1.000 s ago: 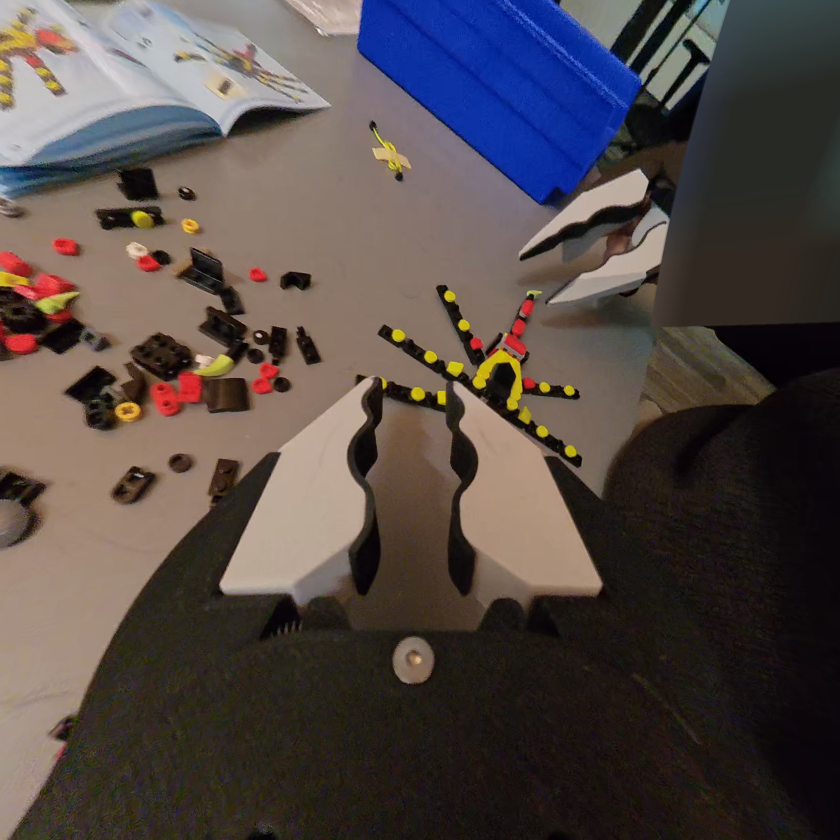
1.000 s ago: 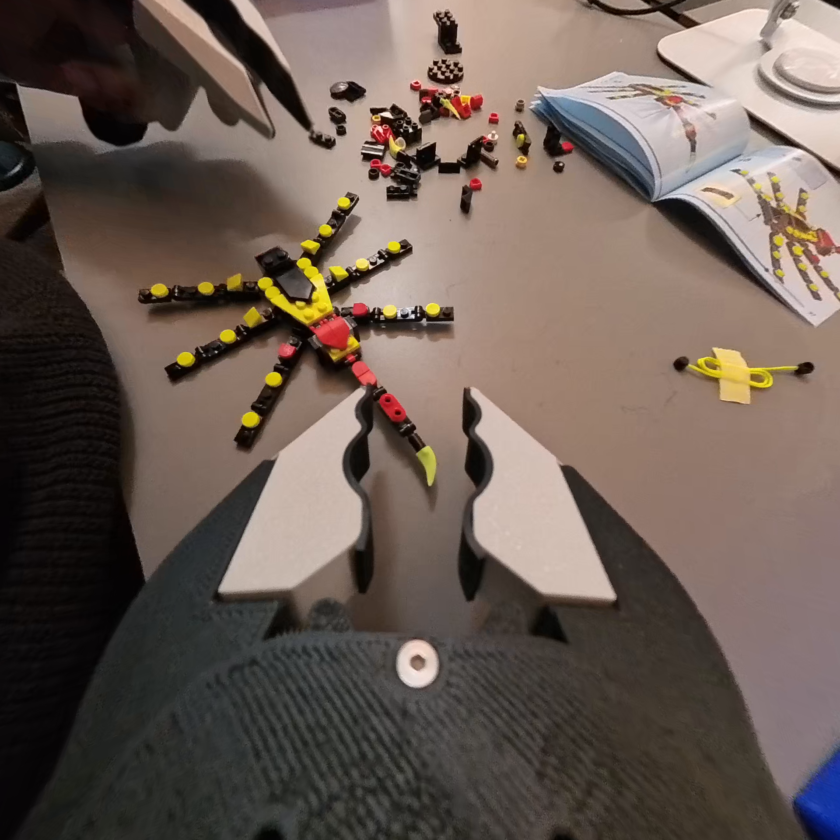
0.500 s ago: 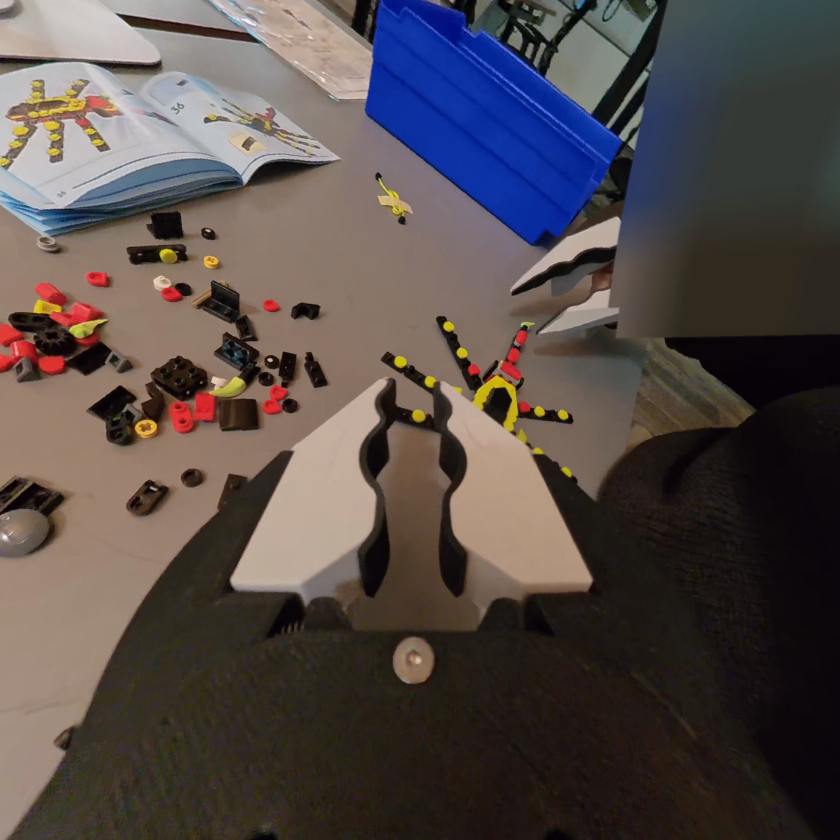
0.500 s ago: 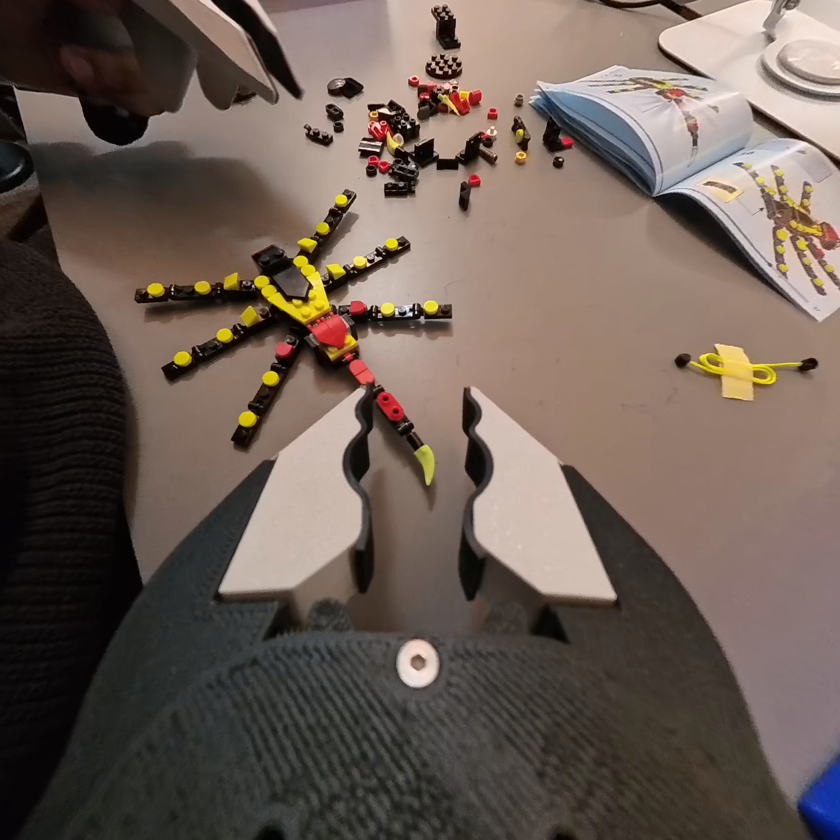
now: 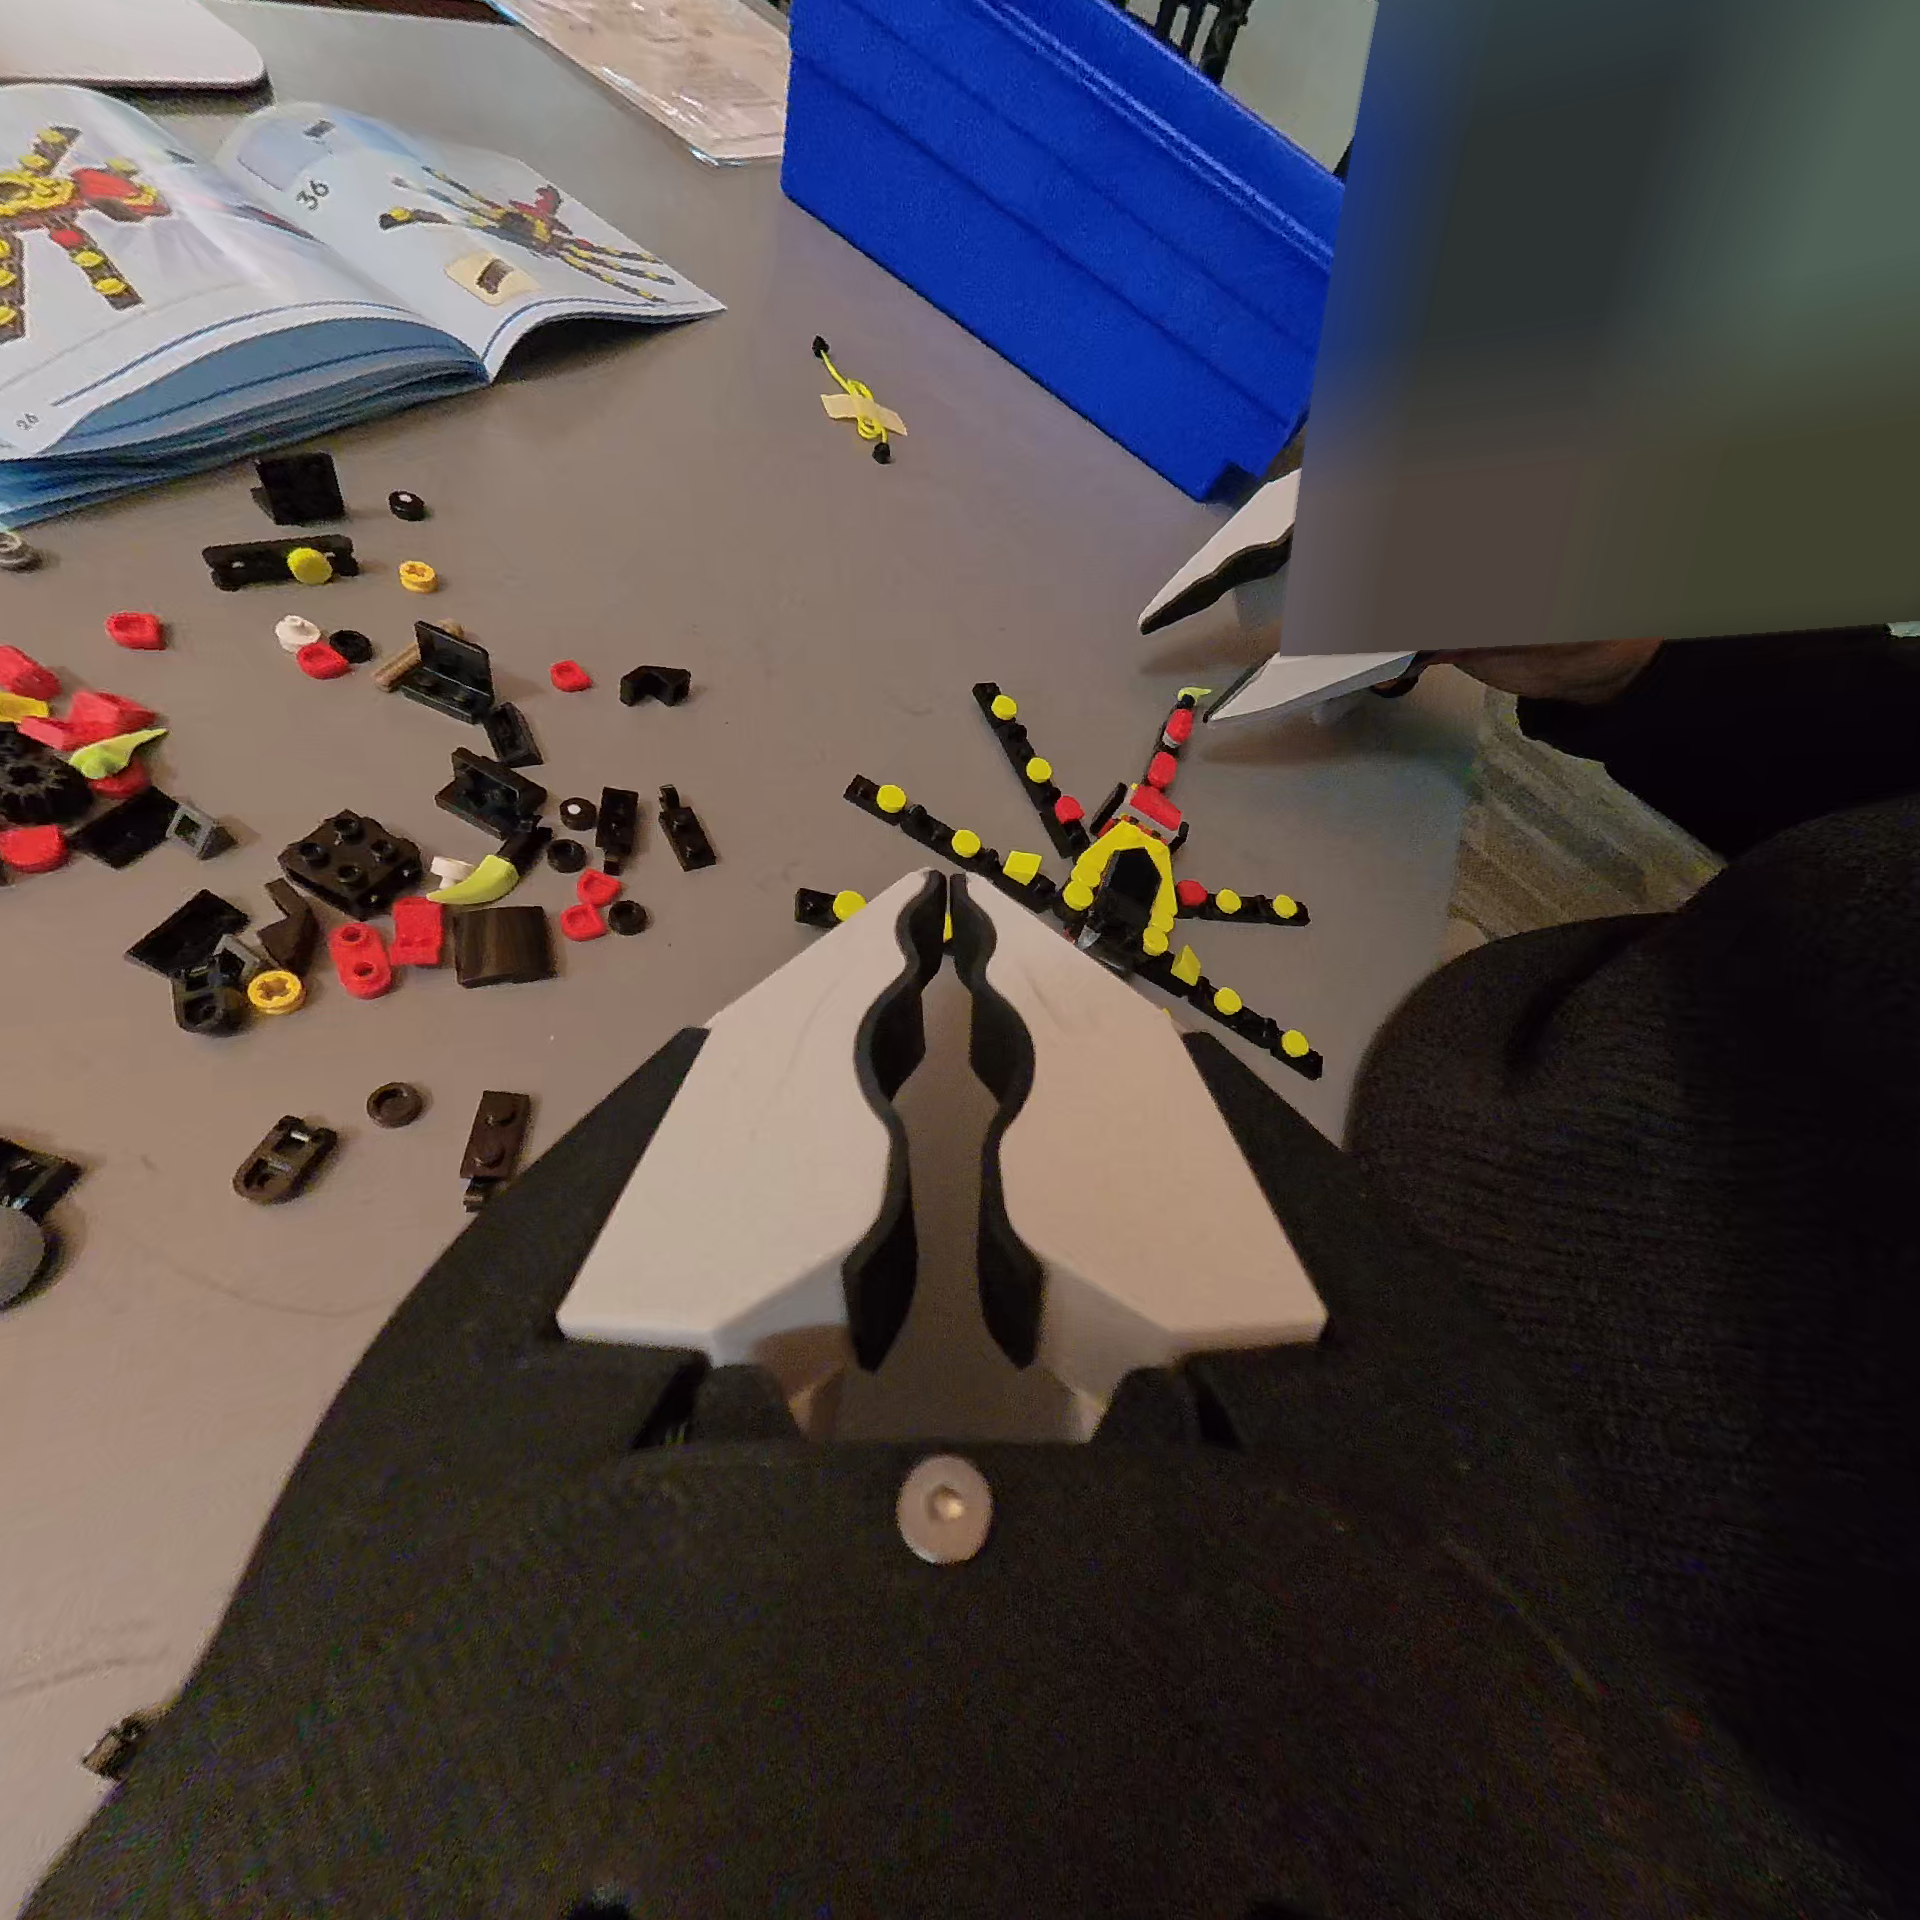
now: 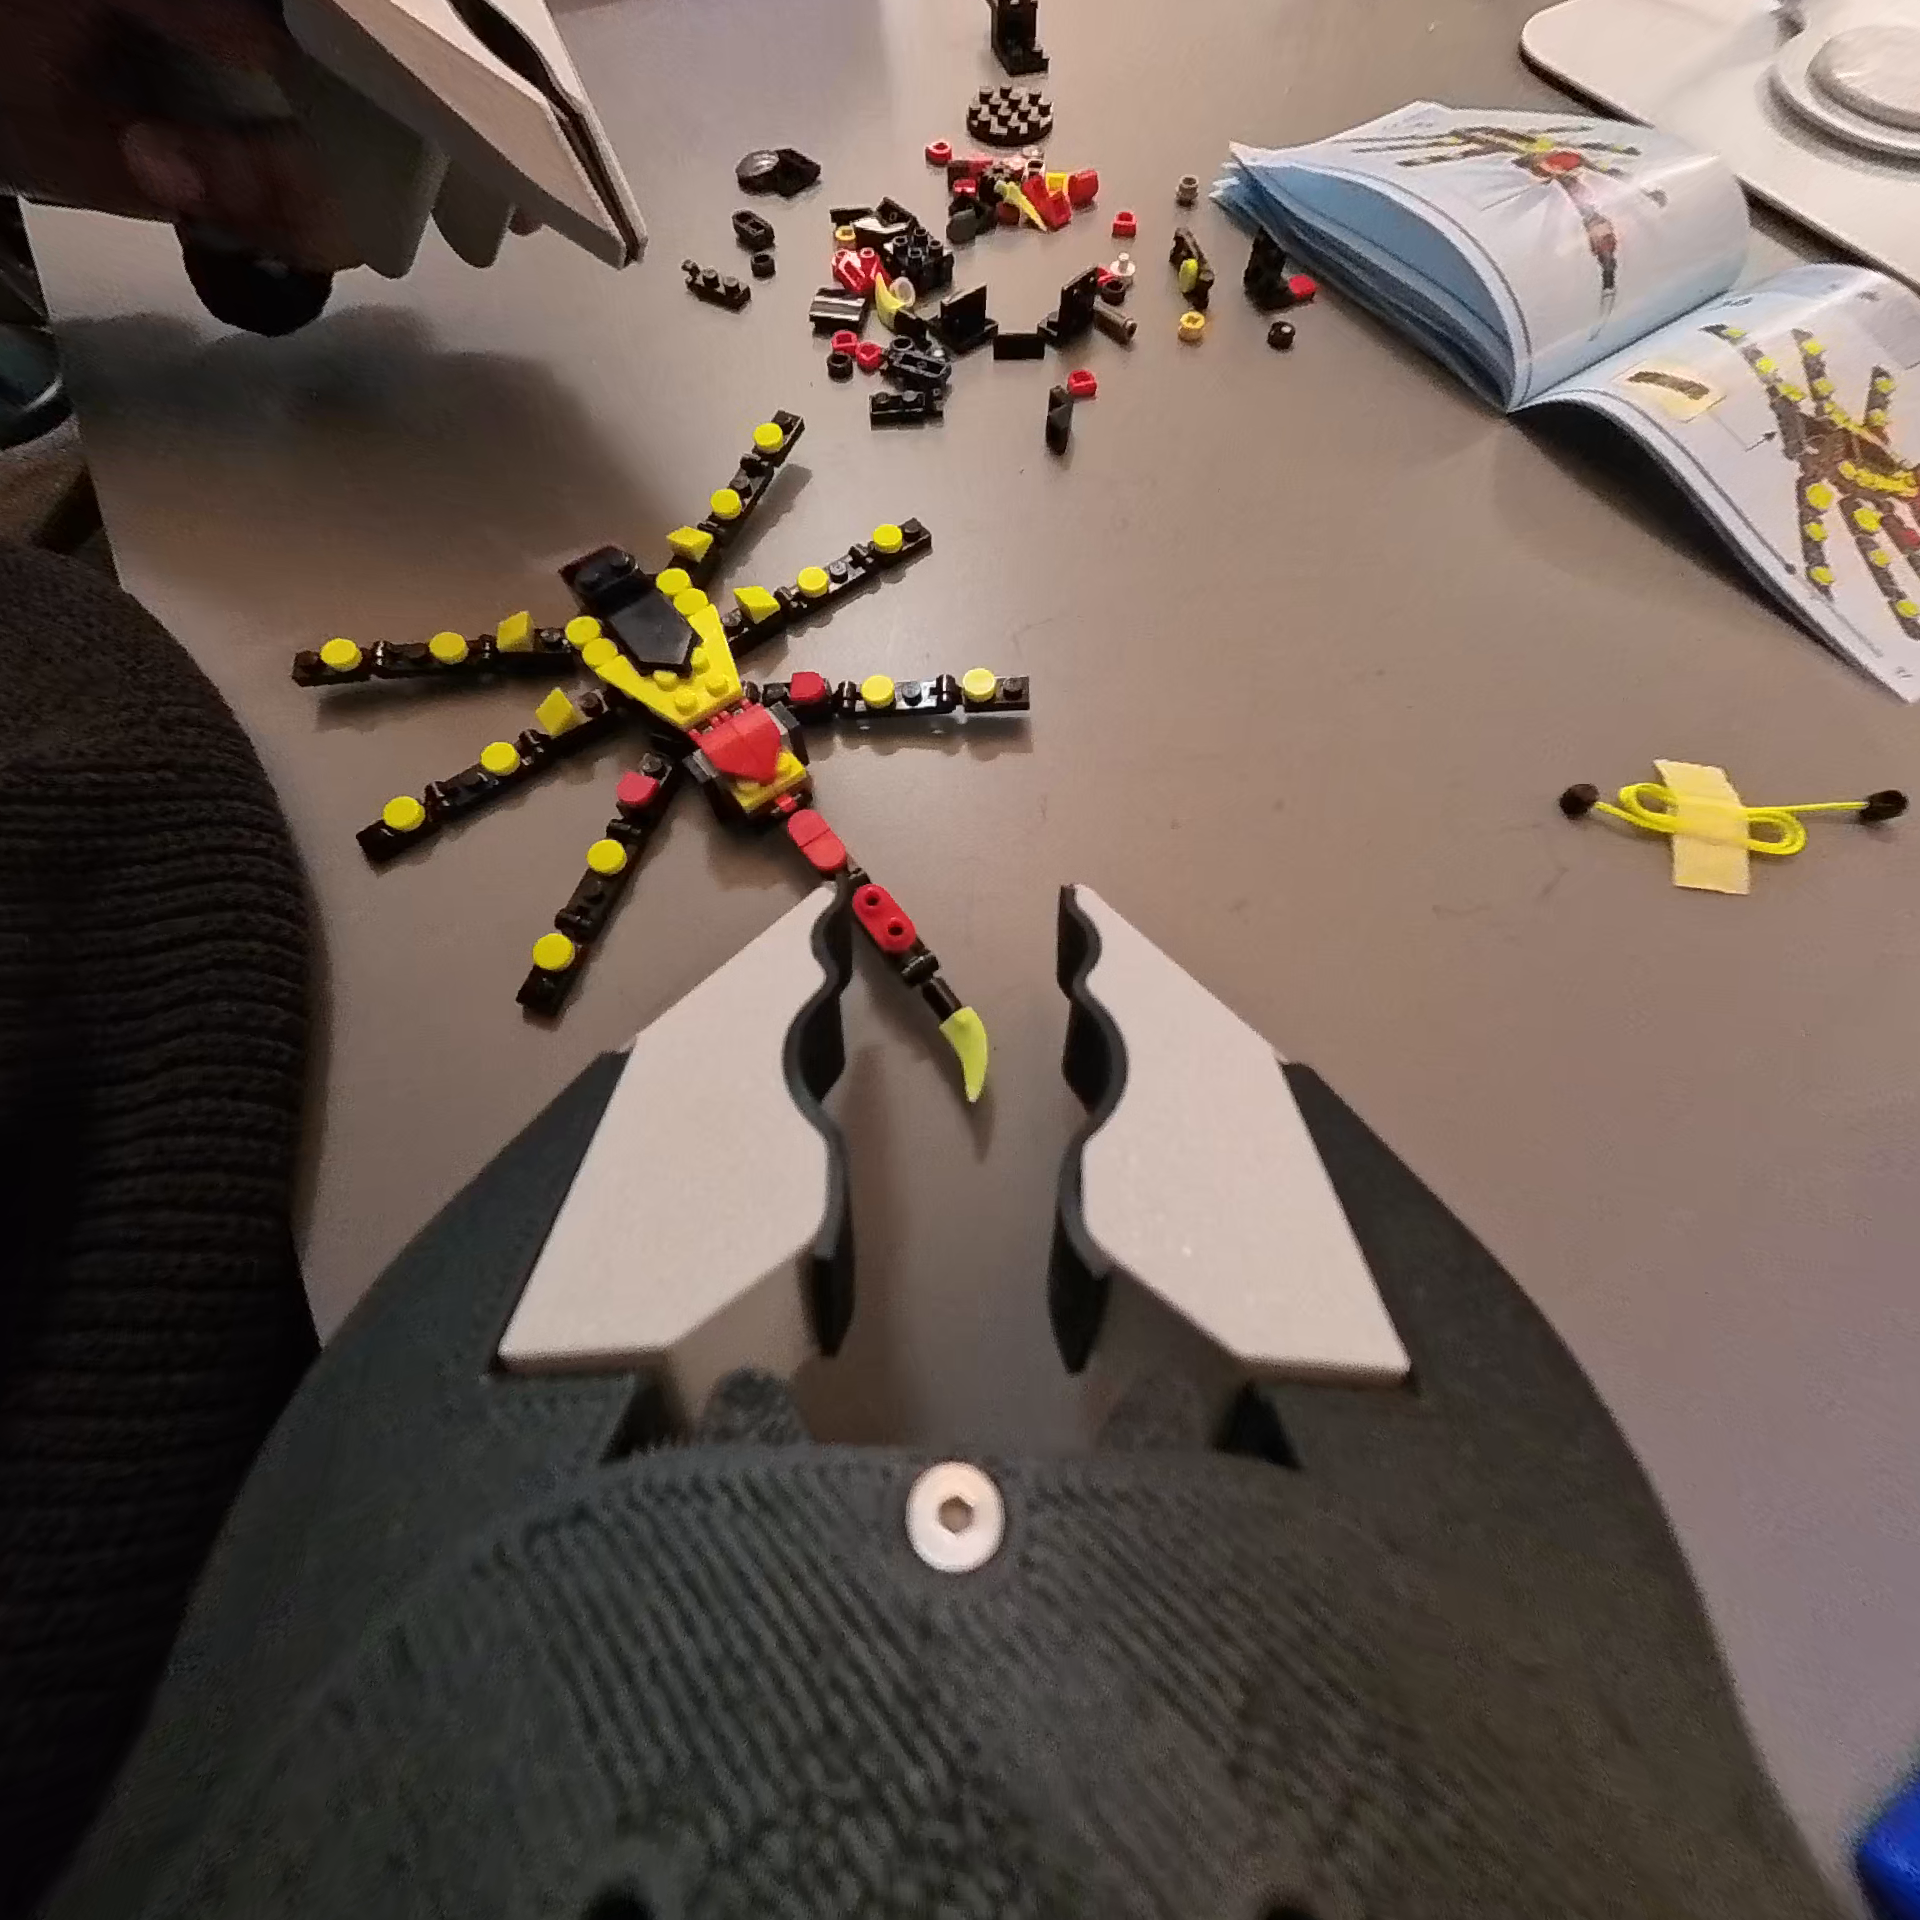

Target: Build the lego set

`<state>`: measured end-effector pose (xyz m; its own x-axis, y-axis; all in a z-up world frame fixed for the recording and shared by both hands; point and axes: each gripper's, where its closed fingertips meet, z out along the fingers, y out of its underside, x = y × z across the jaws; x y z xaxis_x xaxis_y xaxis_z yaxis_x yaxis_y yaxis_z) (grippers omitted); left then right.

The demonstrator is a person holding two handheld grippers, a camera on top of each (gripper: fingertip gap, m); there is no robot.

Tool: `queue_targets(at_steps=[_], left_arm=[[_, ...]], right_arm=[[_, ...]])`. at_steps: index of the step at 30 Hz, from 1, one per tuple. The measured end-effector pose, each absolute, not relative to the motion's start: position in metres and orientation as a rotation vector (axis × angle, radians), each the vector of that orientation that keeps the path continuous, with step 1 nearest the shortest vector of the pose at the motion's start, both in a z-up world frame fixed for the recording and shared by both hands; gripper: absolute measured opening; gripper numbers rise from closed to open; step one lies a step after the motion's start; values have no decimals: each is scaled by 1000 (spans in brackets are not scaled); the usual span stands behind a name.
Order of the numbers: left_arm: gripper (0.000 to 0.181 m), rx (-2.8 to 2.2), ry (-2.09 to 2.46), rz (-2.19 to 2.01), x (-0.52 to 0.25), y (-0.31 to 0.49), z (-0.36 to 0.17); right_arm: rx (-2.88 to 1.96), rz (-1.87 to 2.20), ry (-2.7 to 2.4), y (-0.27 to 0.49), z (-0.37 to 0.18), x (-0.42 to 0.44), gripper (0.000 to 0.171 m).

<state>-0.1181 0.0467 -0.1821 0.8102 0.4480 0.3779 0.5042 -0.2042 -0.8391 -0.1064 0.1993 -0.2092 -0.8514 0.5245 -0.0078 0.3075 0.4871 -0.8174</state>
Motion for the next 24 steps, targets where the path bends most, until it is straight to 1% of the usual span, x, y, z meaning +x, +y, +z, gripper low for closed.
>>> queue_targets(at_steps=[9, 24], left_arm=[[0, -1840, -729, -66, -118, 47, -184], [5, -1863, -739, -89, -116, 49, -189]], right_arm=[[-715, 1293, -2494, 200, -210, -107, 38], [-716, 1292, -2495, 200, -210, -106, 38]])
